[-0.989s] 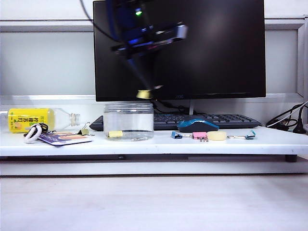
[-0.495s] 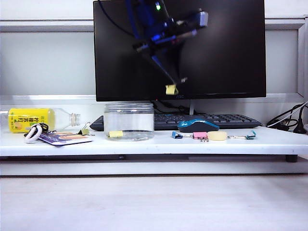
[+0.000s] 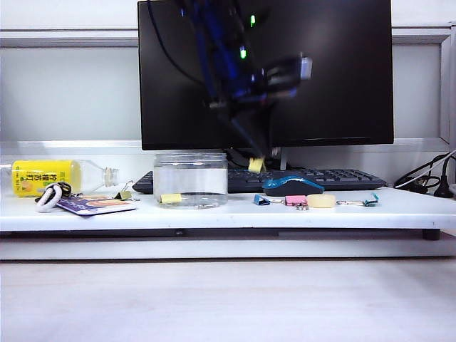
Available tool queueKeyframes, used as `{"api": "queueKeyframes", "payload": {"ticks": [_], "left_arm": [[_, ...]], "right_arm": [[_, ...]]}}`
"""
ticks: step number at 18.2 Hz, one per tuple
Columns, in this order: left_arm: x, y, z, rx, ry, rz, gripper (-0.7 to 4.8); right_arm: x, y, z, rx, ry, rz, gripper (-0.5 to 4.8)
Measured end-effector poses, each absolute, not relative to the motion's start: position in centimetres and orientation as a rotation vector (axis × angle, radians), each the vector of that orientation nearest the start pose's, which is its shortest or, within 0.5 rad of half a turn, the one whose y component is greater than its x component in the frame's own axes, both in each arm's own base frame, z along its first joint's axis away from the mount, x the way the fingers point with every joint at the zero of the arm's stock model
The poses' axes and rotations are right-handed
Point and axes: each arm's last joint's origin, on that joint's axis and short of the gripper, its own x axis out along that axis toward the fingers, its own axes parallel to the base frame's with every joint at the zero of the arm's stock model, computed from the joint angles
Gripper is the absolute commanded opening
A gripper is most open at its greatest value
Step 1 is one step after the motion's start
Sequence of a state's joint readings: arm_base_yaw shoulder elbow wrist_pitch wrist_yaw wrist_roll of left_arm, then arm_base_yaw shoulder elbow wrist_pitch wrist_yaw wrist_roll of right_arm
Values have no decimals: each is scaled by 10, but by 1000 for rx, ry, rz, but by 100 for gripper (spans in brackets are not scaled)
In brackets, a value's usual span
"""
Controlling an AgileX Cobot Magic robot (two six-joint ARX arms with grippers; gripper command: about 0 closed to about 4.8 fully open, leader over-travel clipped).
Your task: Take the clips out of the round transparent plastic box and place them on the table.
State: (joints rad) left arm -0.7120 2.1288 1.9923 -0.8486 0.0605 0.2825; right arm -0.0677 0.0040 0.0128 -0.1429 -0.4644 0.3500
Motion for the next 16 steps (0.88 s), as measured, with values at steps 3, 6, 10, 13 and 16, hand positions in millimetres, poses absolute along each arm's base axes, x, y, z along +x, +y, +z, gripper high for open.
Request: {"api": "queueKeyframes", "payload": {"ticks": [3, 6, 10, 13, 16], "left_arm": [[358, -308, 257, 573, 869, -839, -6], [362, -311, 244, 585, 892, -827, -6], [365, -312, 238, 599, 893, -803, 6], [366, -311, 238, 600, 890, -793, 40], [369, -308, 238, 596, 893, -785, 41]], "right_arm": [[94, 7, 154, 381, 200, 369, 148], [94, 7, 154, 380, 200, 369, 148], [94, 7, 154, 381, 201, 369, 148], [94, 7, 154, 380, 200, 369, 148], [94, 7, 154, 380, 200, 369, 148]]}}
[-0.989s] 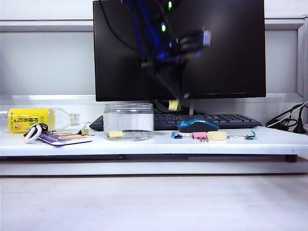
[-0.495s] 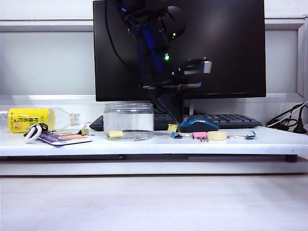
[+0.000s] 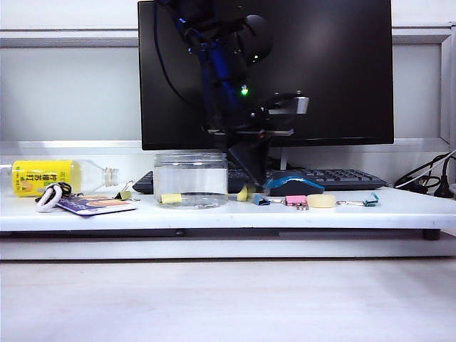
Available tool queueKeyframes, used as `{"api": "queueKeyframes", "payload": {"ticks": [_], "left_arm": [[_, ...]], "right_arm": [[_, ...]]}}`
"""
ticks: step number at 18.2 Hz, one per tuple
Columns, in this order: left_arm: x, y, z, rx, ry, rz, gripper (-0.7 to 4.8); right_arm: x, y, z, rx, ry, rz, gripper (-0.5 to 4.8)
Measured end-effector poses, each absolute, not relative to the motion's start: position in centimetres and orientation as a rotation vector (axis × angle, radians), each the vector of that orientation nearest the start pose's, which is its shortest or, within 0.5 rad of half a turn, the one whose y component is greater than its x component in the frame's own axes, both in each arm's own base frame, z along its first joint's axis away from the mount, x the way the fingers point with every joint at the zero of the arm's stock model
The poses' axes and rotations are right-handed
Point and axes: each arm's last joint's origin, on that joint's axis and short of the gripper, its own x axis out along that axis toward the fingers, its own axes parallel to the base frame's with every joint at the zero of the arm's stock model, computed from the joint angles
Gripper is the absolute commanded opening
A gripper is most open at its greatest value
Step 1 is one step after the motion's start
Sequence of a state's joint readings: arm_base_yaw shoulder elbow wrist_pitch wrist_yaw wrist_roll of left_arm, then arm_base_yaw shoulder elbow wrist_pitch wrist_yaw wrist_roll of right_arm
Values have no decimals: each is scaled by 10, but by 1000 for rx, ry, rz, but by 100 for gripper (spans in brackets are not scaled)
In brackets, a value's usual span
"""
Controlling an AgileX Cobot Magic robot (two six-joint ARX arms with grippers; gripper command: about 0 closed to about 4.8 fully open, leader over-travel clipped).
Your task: Take the clips out of the round transparent plastic box and place them on the table.
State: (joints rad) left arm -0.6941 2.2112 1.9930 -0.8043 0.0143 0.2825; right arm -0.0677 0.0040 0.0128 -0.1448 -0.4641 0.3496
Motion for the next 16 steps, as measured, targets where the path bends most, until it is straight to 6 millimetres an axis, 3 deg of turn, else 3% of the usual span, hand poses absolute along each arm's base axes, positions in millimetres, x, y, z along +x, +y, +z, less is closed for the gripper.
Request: {"api": "queueKeyframes", "payload": {"ticks": [2, 7, 9, 11, 14, 16], "left_arm": [[370, -306, 238, 596, 896, -780, 96], [367, -305, 244, 604, 937, -779, 103], [366, -304, 267, 601, 928, -779, 103], [362, -301, 302, 586, 877, -778, 103], [346, -284, 358, 559, 838, -713, 103], [334, -270, 380, 544, 872, -666, 103]], "right_arm": [[94, 7, 154, 381, 201, 369, 148], [94, 7, 154, 380, 200, 369, 148], [94, 7, 154, 380, 200, 369, 148], [94, 7, 154, 381, 200, 369, 148], [94, 7, 154, 381, 200, 369, 148], [94, 7, 154, 380, 200, 369, 148]]}}
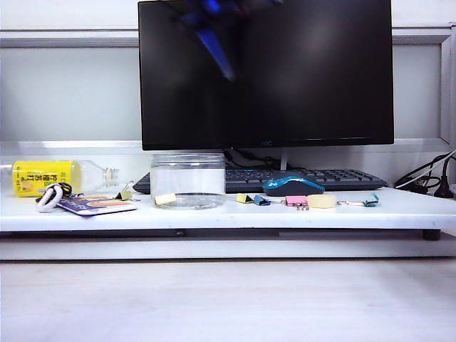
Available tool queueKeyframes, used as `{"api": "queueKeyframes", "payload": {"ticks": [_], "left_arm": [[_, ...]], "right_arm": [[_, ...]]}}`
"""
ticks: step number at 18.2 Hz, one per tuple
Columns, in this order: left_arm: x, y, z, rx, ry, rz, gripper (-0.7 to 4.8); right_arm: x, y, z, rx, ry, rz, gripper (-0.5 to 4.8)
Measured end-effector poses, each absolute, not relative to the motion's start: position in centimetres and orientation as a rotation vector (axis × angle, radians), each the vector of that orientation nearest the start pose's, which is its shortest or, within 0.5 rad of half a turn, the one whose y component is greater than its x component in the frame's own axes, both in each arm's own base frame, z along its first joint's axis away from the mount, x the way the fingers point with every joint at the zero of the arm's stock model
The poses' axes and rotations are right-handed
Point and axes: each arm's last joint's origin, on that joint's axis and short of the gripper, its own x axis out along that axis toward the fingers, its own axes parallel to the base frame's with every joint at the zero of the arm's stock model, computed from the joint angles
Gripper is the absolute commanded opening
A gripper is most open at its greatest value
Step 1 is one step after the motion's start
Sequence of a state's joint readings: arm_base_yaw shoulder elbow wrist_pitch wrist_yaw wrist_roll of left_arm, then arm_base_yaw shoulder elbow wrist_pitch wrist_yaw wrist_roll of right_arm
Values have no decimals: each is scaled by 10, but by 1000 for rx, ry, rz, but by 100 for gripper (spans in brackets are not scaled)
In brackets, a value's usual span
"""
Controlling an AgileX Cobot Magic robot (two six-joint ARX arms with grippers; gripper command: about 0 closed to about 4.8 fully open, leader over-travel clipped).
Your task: Take the clips out of the round transparent plastic box and place them on the table.
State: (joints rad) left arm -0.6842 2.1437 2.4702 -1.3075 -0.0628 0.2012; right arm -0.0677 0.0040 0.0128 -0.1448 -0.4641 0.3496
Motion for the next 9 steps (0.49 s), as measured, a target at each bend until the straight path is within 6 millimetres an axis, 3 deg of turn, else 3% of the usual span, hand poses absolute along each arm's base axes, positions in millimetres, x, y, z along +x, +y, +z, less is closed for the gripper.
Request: {"api": "queueKeyframes", "payload": {"ticks": [1, 7, 9], "left_arm": [[331, -263, 378, 555, 948, -650, 103], [349, -254, 312, 539, 1237, -497, 103], [354, -253, 304, 487, 1267, -418, 103]], "right_arm": [[94, 7, 154, 381, 201, 369, 148], [94, 7, 154, 381, 201, 370, 148], [94, 7, 154, 381, 201, 369, 148]]}}
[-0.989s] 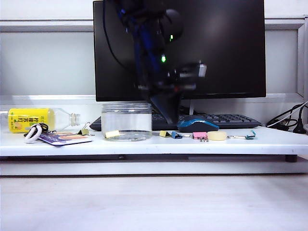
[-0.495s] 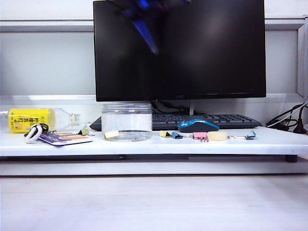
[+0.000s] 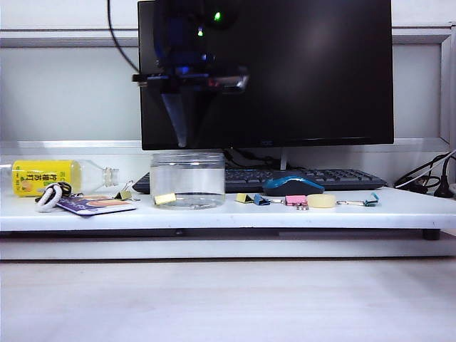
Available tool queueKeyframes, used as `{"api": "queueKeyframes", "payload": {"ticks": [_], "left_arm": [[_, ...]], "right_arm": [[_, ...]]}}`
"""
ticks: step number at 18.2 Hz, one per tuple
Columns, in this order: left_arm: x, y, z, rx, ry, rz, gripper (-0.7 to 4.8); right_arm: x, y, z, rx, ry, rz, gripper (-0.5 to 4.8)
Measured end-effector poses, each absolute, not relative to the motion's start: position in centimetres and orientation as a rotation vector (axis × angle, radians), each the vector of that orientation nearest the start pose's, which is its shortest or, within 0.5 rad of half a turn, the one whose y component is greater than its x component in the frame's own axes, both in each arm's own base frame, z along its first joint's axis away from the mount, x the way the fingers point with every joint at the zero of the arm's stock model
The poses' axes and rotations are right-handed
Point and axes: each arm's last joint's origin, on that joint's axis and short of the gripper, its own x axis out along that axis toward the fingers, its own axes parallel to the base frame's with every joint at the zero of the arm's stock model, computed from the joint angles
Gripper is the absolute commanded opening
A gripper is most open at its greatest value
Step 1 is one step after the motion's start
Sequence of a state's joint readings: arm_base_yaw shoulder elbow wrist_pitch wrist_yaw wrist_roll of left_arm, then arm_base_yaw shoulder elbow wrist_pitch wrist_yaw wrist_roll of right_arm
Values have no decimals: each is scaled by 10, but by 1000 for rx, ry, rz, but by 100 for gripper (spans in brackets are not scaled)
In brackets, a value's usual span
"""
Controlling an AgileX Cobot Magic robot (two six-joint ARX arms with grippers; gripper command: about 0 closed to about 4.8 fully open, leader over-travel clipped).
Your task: Take the clips out of the round transparent plastic box and place them on the table.
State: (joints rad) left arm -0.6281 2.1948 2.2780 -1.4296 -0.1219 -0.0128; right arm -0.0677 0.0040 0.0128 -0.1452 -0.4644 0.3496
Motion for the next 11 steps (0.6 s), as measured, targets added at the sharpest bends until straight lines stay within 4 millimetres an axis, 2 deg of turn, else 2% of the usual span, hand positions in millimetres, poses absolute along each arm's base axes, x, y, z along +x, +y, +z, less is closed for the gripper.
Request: {"api": "queueKeyframes", "payload": {"ticks": [4, 6, 8, 11], "left_arm": [[360, -244, 304, 318, 1290, -268, 104], [364, -238, 304, 249, 1312, -261, 103], [364, -237, 304, 232, 1321, -272, 103], [365, -236, 304, 213, 1331, -287, 103]], "right_arm": [[94, 8, 154, 374, 198, 385, 148], [93, 12, 157, 366, 192, 442, 149], [89, 17, 176, 345, 154, 491, 149], [77, 17, 210, 338, 132, 406, 151]]}}
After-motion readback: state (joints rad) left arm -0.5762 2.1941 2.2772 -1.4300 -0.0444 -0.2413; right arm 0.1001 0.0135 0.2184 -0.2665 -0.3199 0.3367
